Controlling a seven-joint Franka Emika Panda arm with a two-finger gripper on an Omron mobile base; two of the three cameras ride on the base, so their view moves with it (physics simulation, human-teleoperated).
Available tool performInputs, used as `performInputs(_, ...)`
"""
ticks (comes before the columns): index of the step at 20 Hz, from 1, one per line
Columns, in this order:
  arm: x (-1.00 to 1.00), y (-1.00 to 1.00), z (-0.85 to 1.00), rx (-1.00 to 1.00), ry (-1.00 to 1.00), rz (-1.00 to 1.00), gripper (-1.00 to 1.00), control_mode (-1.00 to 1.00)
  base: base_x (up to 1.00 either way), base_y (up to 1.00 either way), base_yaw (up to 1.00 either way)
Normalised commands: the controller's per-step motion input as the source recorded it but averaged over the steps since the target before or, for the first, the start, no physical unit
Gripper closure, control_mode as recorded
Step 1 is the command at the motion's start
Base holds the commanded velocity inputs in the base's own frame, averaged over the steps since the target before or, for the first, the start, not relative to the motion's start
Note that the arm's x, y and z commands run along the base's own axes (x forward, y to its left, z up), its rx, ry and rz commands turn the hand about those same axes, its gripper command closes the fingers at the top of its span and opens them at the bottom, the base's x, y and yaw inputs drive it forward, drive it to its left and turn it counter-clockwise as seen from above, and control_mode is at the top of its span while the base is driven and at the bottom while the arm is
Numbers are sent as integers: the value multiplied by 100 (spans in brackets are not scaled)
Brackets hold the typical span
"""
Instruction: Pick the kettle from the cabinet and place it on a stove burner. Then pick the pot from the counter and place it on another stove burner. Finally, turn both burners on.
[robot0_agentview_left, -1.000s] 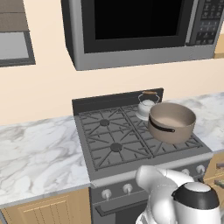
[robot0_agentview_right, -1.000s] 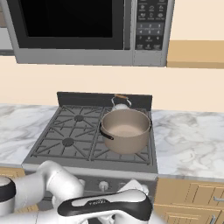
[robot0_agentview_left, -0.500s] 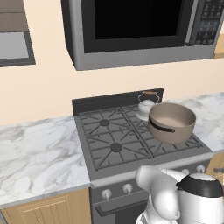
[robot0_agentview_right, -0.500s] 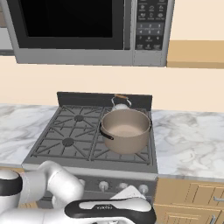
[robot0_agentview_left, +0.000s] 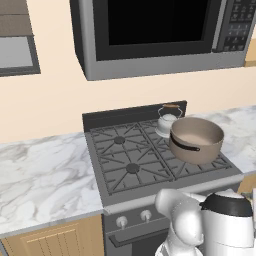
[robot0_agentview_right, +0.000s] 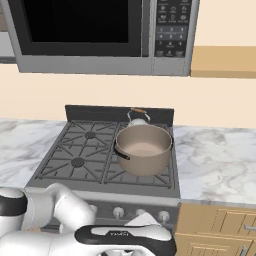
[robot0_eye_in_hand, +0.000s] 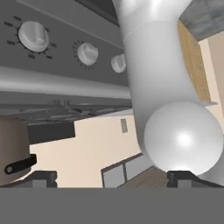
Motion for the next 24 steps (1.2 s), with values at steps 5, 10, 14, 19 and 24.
performInputs(5,10,19,-1,0,1,-9,-100,-100,0,0,0)
performInputs(10,12,3,-9,0,1,-18,-100,-100,0,0,0)
performInputs(14,3,0,-15,0,0,-23,-100,-100,0,0,0)
performInputs(19,0,0,-18,1,0,-24,-100,-100,0,0,0)
performInputs(24,1,0,-9,0,0,-9,-100,-100,0,0,0)
